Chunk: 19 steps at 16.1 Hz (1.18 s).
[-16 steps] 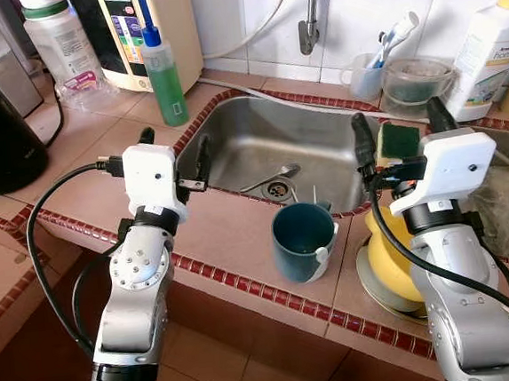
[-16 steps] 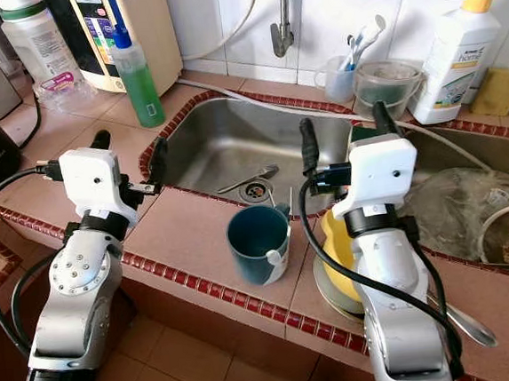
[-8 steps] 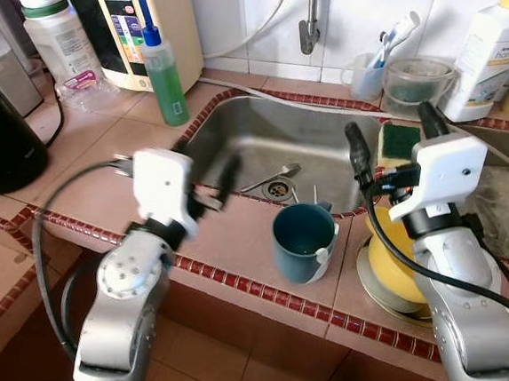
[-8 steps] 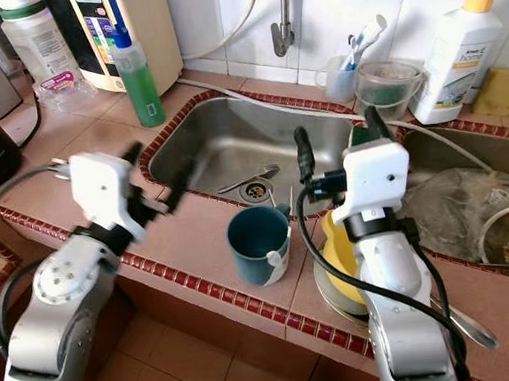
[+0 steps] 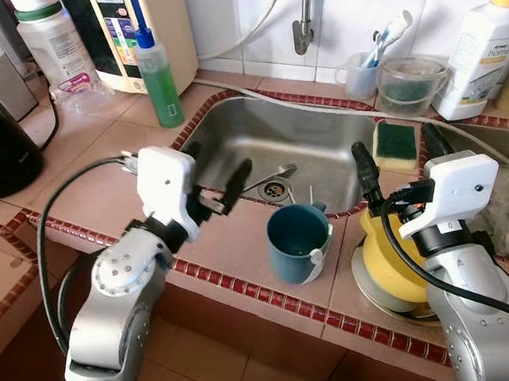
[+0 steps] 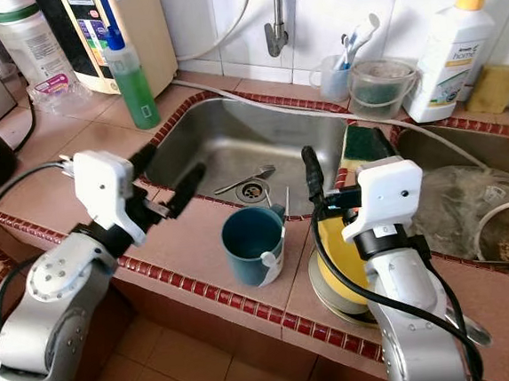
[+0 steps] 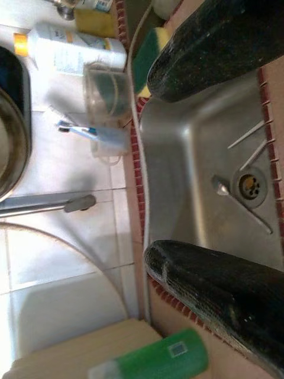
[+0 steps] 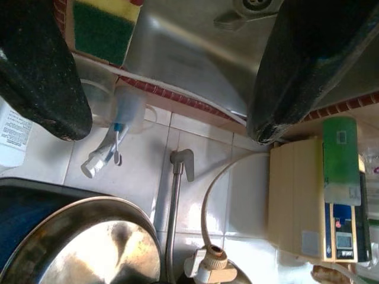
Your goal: Kitchen organization
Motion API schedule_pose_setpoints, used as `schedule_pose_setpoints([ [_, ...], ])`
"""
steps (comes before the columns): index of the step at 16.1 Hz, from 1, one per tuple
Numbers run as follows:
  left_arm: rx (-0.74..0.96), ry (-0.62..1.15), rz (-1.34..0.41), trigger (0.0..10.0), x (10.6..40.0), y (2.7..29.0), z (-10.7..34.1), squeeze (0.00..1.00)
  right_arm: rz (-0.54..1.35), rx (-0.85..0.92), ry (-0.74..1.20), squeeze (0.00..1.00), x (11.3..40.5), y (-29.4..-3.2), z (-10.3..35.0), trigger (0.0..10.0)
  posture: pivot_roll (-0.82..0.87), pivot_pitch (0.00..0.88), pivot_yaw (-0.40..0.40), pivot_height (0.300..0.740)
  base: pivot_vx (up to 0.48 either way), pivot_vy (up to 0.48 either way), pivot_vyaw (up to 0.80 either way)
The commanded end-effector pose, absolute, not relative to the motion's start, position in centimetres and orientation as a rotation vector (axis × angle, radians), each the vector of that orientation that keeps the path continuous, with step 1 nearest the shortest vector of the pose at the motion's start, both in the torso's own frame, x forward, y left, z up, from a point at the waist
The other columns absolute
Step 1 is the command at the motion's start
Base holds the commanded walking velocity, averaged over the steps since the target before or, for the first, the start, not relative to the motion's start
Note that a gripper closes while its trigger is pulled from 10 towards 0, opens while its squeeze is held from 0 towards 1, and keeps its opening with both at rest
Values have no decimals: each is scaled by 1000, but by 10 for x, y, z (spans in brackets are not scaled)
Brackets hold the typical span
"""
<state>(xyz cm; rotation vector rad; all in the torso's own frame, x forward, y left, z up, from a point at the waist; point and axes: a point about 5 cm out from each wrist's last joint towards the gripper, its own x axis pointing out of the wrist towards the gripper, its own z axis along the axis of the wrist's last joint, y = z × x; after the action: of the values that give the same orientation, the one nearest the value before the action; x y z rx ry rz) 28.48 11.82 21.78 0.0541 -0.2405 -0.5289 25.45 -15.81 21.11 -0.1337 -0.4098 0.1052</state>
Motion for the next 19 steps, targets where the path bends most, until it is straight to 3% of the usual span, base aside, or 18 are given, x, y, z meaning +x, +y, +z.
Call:
schedule_pose_setpoints([
  [1, 71, -263, -517, 10000, 287, 119, 222, 0, 99, -138, -447, 0, 253, -158, 220, 10000, -286, 105, 74, 740, 0, 0, 0],
  [10, 8, -237, -525, 10000, 290, 116, 225, 0, 117, -140, -464, 0, 255, -159, 227, 10000, -294, 85, 62, 740, 0, 0, 0],
  [19, -8, -226, -531, 10000, 292, 115, 225, 0, 139, -143, -478, 0, 258, -155, 231, 10000, -295, 68, 57, 740, -301, 0, 0],
])
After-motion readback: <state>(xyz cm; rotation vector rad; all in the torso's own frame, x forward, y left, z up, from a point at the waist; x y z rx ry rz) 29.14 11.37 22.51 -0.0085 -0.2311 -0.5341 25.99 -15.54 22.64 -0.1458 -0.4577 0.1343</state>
